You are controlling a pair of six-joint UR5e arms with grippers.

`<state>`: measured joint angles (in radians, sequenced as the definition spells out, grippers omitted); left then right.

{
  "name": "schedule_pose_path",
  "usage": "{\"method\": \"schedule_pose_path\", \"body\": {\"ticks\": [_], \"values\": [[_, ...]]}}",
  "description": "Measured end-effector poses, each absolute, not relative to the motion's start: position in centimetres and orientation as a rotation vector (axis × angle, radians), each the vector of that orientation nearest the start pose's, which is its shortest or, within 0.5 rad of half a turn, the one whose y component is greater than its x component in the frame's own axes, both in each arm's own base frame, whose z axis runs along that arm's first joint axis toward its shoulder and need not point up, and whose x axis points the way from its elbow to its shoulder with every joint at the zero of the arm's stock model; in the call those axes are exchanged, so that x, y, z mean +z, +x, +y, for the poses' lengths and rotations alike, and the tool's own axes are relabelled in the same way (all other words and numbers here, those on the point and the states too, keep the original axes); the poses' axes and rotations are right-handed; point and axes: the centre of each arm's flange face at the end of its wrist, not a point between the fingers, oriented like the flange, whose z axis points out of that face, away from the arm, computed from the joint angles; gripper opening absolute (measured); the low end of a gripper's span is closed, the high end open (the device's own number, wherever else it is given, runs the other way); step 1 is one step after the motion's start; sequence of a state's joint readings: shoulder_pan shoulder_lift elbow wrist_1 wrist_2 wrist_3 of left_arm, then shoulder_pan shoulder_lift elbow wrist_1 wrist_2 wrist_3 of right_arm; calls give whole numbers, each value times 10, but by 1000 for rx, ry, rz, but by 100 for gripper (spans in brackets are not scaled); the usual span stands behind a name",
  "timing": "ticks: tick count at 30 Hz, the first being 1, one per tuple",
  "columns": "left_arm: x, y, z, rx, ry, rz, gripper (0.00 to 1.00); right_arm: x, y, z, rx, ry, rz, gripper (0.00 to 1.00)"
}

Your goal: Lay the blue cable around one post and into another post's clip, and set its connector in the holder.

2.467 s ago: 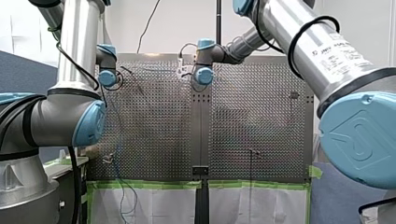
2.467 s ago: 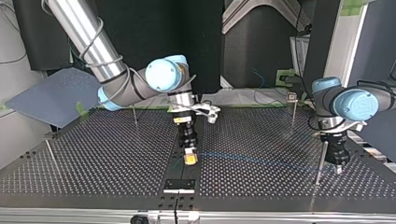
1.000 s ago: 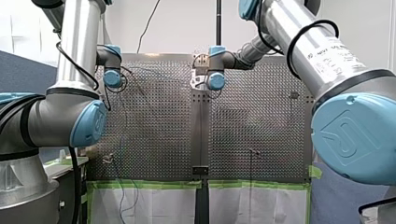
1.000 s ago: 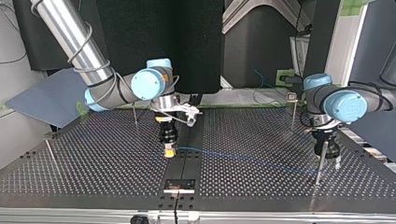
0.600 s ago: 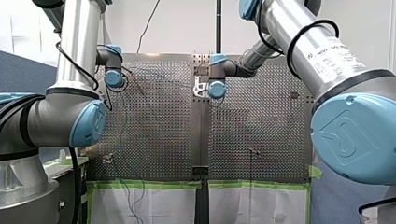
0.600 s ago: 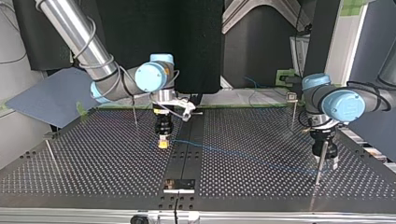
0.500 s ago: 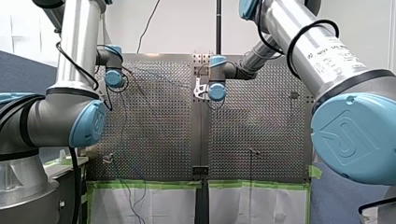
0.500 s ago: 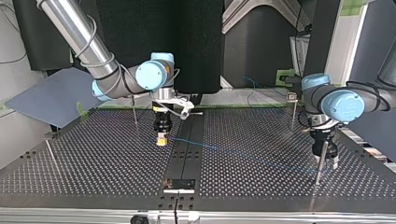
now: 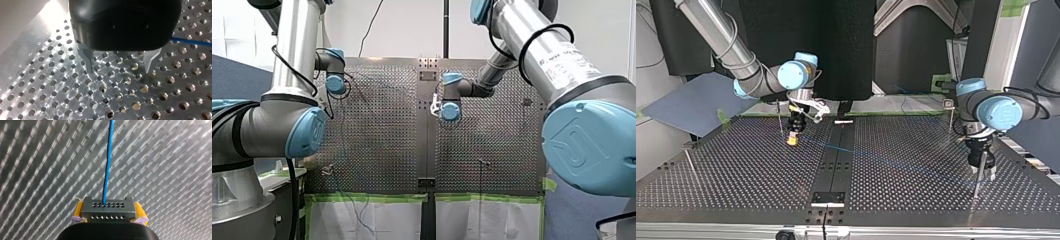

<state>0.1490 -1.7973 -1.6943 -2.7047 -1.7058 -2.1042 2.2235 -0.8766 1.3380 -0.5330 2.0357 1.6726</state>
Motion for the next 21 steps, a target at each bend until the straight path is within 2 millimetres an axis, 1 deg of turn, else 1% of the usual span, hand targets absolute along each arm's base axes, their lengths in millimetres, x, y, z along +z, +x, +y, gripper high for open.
{"method": "schedule_pose_path", "body": {"ticks": [5, 9, 15, 21], "values": [[351, 582, -37, -212, -600, 1362, 99, 182, 486, -526, 1417, 1214, -1235, 0], [351, 582, -39, -215, -597, 1363, 99, 143, 471, -526, 1375, 1189, -1295, 0], [352, 582, -41, -217, -595, 1361, 99, 93, 455, -517, 1305, 1177, -1346, 0], [352, 582, -41, -218, -594, 1360, 99, 48, 439, -503, 1208, 1191, -1351, 0]]}}
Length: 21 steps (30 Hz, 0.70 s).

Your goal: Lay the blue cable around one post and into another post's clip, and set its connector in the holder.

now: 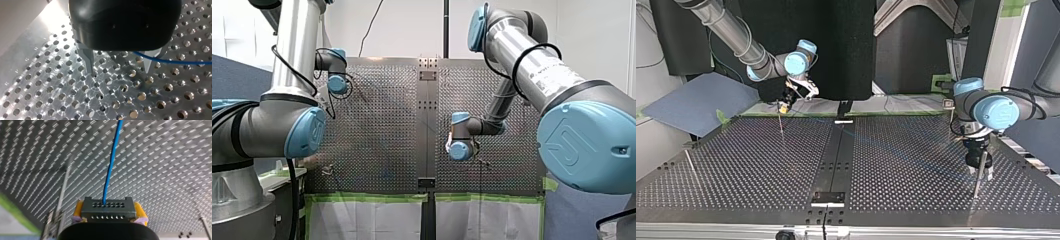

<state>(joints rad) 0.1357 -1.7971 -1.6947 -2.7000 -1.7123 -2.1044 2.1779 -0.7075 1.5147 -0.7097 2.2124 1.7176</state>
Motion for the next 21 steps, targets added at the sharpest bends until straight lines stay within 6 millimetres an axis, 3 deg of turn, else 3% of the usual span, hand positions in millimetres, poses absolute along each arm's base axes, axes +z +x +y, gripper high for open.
{"method": "schedule_pose_path", "body": {"ticks": [8, 21], "values": [[352, 582, -41, -218, -595, 1359, 99, 19, 419, -486, 1158, 1168, -1371, 0], [352, 582, -41, -217, -594, 1361, 99, -69, 370, -453, 1098, 1208, -1441, 0]]}}
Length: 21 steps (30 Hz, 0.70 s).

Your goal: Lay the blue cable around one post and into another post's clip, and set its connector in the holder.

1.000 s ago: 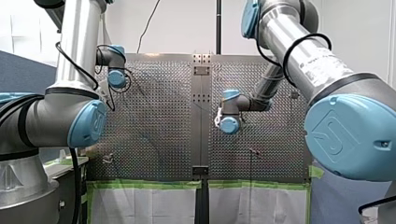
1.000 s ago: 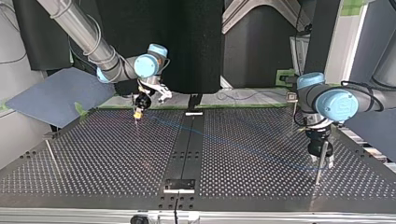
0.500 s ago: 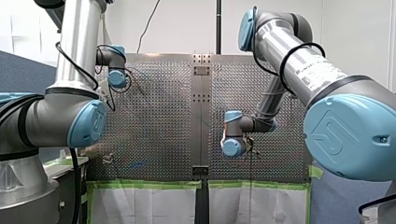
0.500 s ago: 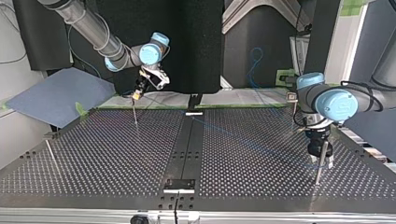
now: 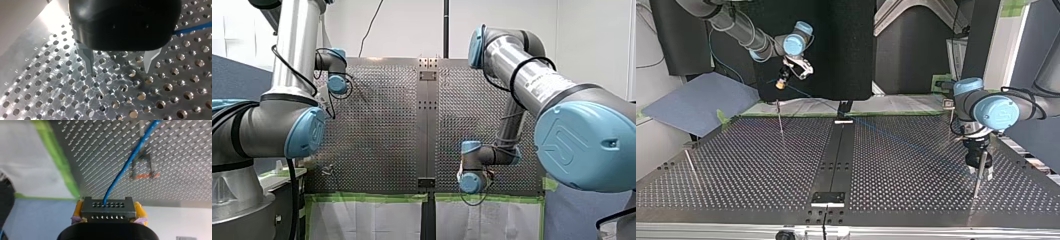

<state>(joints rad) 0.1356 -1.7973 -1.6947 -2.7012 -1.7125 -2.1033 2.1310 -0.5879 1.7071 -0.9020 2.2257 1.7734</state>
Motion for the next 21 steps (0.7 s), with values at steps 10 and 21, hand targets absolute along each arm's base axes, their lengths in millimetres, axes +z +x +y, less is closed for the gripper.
{"method": "schedule_pose_path", "body": {"ticks": [10, 21], "values": [[351, 582, -42, -216, -591, 1362, 99, -119, 320, -437, 1073, 1190, -1536, 0], [352, 582, -43, -213, -586, 1365, 99, -126, 279, -448, 1109, 1125, -1599, 0]]}}
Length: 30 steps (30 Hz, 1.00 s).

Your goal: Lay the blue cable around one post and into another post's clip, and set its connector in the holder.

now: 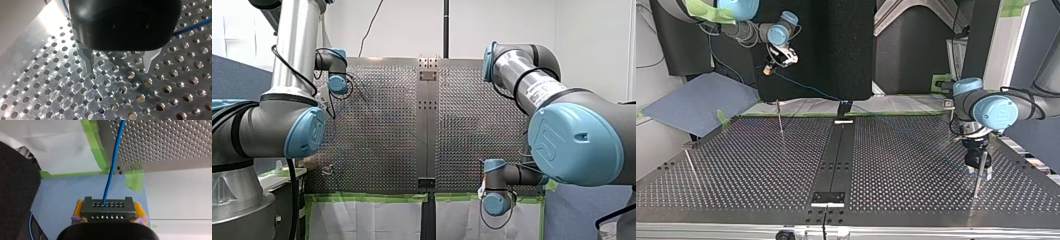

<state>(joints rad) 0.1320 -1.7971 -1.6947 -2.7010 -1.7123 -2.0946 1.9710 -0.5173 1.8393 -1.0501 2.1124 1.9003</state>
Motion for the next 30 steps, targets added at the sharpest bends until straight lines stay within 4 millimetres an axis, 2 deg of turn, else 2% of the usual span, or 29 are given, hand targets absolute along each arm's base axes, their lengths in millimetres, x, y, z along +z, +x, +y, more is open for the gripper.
{"method": "schedule_pose_path", "body": {"ticks": [5, 8, 21, 26, 30], "values": [[352, 582, -43, -208, -586, 1364, 99, -122, 265, -473, 1090, 1083, -1614, 0], [351, 582, -43, -204, -585, 1365, 99, -119, 265, -485, 1086, 1073, -1618, 0], [352, 582, -43, -202, -584, 1364, 99, -103, 290, -522, 1107, 1130, -1598, 0], [352, 582, -43, -200, -582, 1364, 99, -104, 297, -521, 1090, 1217, -1575, 0], [352, 582, -43, -199, -582, 1364, 99, -109, 290, -516, 1051, 1287, -1564, 0]]}}
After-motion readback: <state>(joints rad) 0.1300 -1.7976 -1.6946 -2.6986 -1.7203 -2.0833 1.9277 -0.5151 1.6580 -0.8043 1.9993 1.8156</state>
